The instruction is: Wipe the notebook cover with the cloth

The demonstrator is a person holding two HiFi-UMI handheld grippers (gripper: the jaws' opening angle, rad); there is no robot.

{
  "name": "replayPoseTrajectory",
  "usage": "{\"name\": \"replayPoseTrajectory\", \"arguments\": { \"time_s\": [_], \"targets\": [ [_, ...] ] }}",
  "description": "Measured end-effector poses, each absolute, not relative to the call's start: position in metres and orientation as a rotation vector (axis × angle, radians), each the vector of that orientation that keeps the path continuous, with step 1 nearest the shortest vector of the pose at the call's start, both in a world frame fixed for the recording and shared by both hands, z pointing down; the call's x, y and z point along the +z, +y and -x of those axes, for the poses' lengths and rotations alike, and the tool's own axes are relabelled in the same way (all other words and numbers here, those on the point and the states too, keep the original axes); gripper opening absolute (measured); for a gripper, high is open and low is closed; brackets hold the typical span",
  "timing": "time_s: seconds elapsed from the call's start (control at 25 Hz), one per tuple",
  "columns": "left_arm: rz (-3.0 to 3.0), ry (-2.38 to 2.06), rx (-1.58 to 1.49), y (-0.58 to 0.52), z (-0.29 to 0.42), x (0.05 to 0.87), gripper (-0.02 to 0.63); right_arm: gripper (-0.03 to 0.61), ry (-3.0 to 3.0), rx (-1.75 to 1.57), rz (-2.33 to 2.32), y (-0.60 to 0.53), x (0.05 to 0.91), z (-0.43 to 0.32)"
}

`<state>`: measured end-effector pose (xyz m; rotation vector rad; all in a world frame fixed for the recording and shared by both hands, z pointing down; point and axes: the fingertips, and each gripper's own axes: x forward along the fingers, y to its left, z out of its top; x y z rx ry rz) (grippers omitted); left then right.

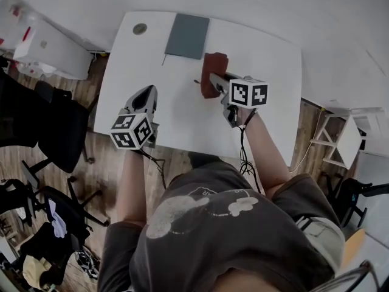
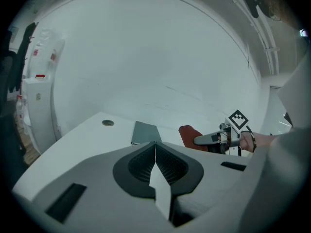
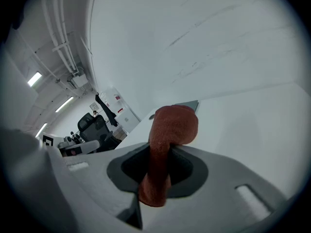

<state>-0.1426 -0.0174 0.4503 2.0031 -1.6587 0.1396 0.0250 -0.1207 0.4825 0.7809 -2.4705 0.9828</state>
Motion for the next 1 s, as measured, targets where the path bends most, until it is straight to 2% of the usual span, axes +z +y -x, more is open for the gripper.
{"name": "replayPoseTrajectory", "arguments": {
  "time_s": [0.4,1.0],
  "targets": [
    [-2.020,-1.587,0.221,-0.110,0.140,0.462,-0.005,0.078,-2.483,1.027,-0.827,-0.202,0.485,-0.030],
    [-1.996,-1.534,0.300,-0.167,0.143,0.485,-0.006,0.078,-2.506,1.031,-0.818,-0.241,0.488,-0.006]
  ]
}}
